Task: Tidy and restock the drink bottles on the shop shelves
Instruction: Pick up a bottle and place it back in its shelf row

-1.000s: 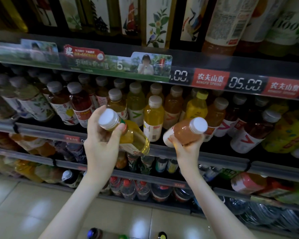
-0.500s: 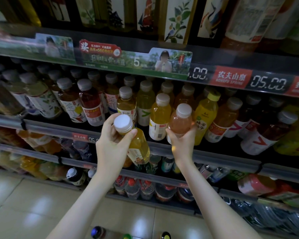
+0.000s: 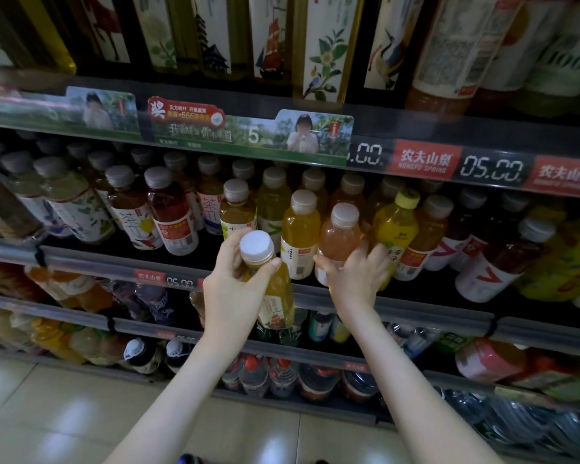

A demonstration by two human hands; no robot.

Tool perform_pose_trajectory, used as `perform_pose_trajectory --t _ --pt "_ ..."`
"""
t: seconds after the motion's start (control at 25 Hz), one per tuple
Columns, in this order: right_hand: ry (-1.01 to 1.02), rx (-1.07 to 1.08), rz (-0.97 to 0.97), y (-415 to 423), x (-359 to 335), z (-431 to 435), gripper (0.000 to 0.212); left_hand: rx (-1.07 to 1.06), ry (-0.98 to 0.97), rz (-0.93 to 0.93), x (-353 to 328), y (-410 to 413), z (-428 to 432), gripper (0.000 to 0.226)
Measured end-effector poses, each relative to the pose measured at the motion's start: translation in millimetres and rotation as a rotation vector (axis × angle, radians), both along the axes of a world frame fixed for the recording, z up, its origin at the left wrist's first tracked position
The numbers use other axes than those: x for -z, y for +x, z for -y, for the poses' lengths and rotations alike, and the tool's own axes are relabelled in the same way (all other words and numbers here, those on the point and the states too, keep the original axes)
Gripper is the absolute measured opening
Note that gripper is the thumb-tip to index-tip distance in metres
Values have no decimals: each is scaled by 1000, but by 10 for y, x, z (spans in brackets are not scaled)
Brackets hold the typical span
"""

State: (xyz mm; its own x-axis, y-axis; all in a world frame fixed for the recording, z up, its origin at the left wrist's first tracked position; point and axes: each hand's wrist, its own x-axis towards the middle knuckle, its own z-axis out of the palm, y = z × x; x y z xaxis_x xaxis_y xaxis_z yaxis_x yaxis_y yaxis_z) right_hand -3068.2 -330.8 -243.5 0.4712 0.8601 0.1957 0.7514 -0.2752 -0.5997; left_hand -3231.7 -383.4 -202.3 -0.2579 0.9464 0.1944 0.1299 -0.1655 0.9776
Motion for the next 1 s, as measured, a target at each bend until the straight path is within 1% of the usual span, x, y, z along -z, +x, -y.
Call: perform_pose_trajectory --t 0.12,0.2,0.28,0.32,0.36,0.4,0.48,0.52,0.6,0.68,0.84,1.0 --pt "106 -146 -41 117 -78 31 92 19 -14 0 -1 24 6 50" --pt "233 -209 -49 239 -154 96 80 29 -21 0 -5 34 2 49" --pt "347 -89 12 422 -208 78 71 36 -21 1 1 48 -16 50" --pt "348 -17 19 520 -254 34 74 38 -24 3 10 63 -27 50" --pt "299 9 15 601 -327 -10 79 41 -27 6 19 78 -36 50" --pt "210 -18 -1 675 -370 -60 83 45 -29 10 30 96 -43 49" --pt "47 -126 -77 754 -435 -85 80 54 -43 28 50 120 -48 48" --pt "47 -150 -87 785 -447 -68 76 63 -54 41 57 128 -49 48" --pt "120 -147 -73 832 -451 6 71 93 -83 60 73 150 -43 48" --pt "158 -140 -91 871 -430 104 71 141 -122 65 97 188 -16 50" --pt "245 -90 -189 950 -390 401 65 218 -220 -2 223 298 94 53" --pt "372 -25 -227 1022 -436 802 63 266 -299 -65 400 416 286 47"
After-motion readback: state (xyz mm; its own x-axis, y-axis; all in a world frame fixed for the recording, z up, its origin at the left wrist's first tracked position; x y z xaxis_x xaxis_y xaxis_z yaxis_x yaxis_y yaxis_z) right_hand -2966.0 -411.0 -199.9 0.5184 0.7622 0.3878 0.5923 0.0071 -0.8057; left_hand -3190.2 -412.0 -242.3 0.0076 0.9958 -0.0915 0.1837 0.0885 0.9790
